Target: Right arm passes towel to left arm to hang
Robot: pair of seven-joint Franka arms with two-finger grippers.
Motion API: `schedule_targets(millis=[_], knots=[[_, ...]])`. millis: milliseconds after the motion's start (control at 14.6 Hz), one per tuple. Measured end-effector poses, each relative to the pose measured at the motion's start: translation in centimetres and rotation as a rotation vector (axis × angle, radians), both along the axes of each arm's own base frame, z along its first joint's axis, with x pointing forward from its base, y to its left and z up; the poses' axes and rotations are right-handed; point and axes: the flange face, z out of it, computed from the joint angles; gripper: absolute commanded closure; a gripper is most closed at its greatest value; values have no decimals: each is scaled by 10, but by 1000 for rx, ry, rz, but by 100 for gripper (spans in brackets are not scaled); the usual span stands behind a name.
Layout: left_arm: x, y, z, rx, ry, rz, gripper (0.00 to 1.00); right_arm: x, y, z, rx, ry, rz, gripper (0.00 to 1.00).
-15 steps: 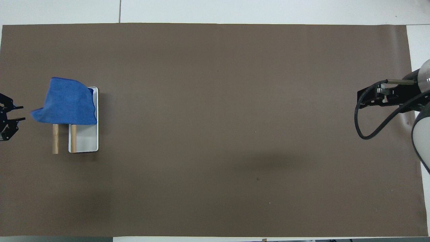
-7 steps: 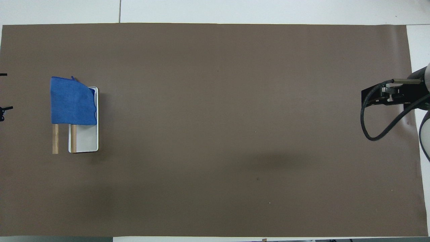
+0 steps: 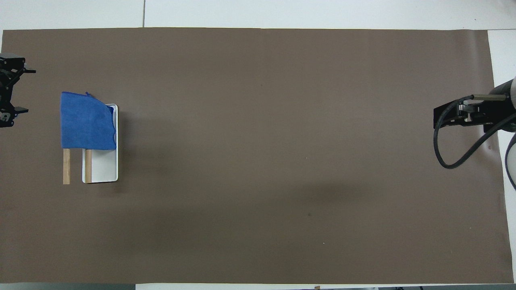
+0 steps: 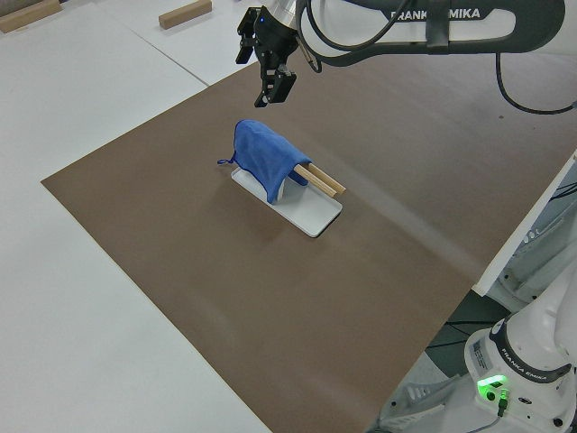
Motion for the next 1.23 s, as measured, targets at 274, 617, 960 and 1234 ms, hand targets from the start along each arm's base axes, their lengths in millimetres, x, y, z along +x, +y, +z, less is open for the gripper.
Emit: schedule_targets(millis=[274,617,960,1234], knots=[[-2,-12,10,102,87,-302,0,0,0,0,1,0,-1,0],[-10,-11,38,145,209,-643,0,0,-3,0,4,4,74,0],[-20,-5,61,145,305,-826,0,0,-9,0,5,4,72,0],[-29,1,67,141,370,-965,0,0,-10,0,5,4,58,0]])
